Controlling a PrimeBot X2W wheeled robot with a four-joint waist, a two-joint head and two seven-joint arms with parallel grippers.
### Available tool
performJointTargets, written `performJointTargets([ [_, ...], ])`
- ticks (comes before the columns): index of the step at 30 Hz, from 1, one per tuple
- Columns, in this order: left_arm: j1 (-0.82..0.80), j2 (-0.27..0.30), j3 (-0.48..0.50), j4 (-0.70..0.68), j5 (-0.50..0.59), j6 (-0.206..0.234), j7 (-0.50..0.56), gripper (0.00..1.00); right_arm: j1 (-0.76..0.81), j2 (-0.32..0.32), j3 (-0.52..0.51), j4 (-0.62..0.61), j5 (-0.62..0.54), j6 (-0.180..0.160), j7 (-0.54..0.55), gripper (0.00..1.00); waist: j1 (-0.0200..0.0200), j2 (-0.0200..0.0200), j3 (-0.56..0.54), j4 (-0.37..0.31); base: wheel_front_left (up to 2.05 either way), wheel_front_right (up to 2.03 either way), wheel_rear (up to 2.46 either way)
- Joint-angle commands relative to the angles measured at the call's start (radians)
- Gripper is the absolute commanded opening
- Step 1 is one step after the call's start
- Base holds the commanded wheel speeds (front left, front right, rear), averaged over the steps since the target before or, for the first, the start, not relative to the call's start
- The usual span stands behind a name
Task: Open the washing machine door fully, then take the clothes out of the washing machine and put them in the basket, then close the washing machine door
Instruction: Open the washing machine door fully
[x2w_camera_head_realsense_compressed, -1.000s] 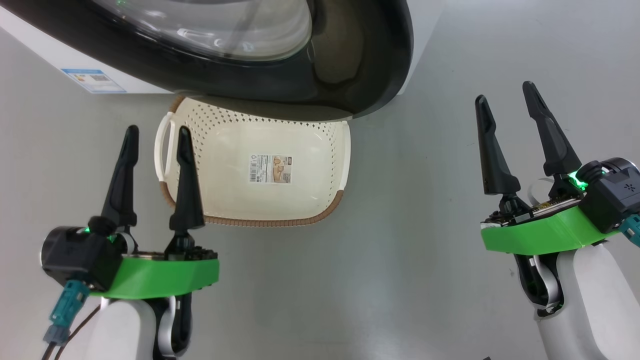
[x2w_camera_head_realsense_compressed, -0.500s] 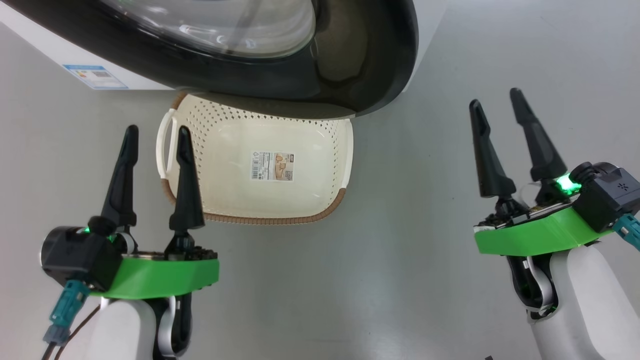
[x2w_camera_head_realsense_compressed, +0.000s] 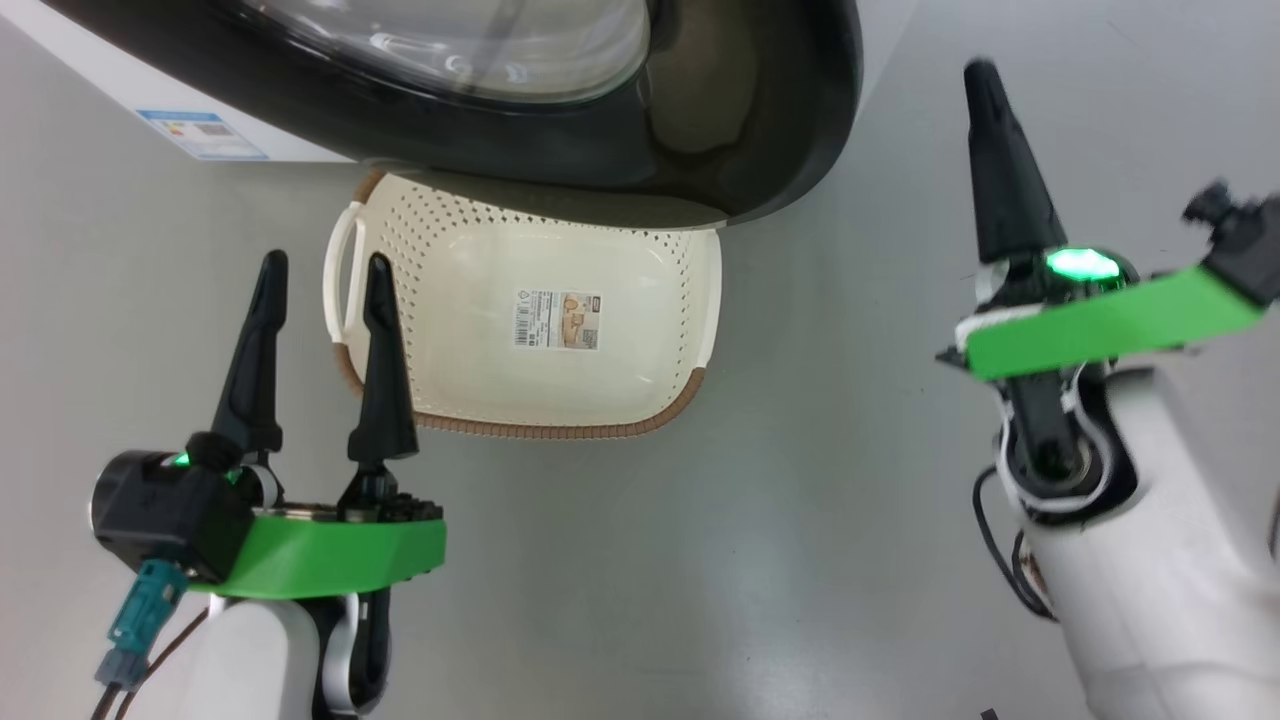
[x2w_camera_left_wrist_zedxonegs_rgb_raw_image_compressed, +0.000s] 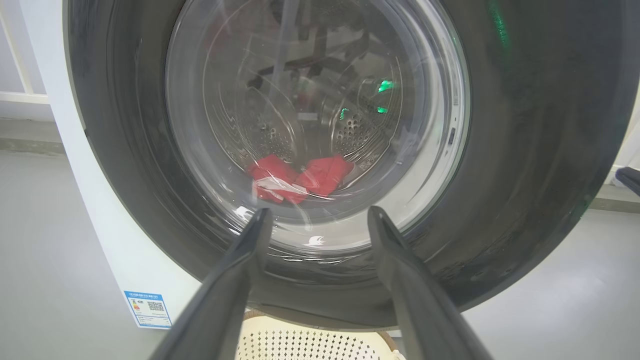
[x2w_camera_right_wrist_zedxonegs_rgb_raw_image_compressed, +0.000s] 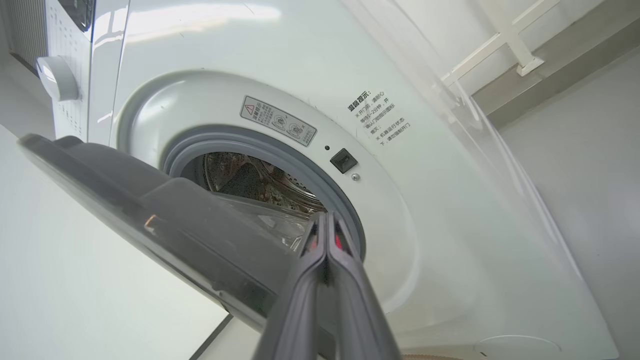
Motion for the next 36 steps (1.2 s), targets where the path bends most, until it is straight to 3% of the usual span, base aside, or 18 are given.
performJointTargets([
  [1,0.0,0.017,0.025,-0.025,0.002,0.006,-0.005,1.0,-0.031,0.01,0.018,-0.022,0.073,0.008,0.025,0.0,0.0,0.0,0.003,0.006,0.0,0.0,0.0],
  [8,0.0,0.017,0.013,-0.02,-0.006,0.007,-0.005,1.0,-0.156,-0.035,-0.013,0.005,0.458,0.008,0.271,0.0,0.0,0.0,0.005,0.026,0.0,0.0,0.0],
  [16,0.001,0.017,0.012,-0.016,-0.012,0.004,-0.005,1.0,-0.278,-0.109,-0.03,0.114,0.769,0.008,0.648,0.0,0.0,0.0,0.001,0.044,0.0,0.0,0.0],
  [23,0.003,0.017,0.004,-0.016,-0.036,0.005,-0.005,1.0,-0.396,-0.145,0.005,0.238,0.906,0.008,0.839,0.0,0.0,0.0,0.004,0.049,0.0,0.0,0.0],
  [36,0.0,0.017,0.013,0.011,-0.074,-0.001,-0.005,1.0,-0.462,-0.161,0.103,0.298,0.954,0.008,0.948,0.0,0.0,0.0,0.007,0.054,0.0,0.0,0.0],
])
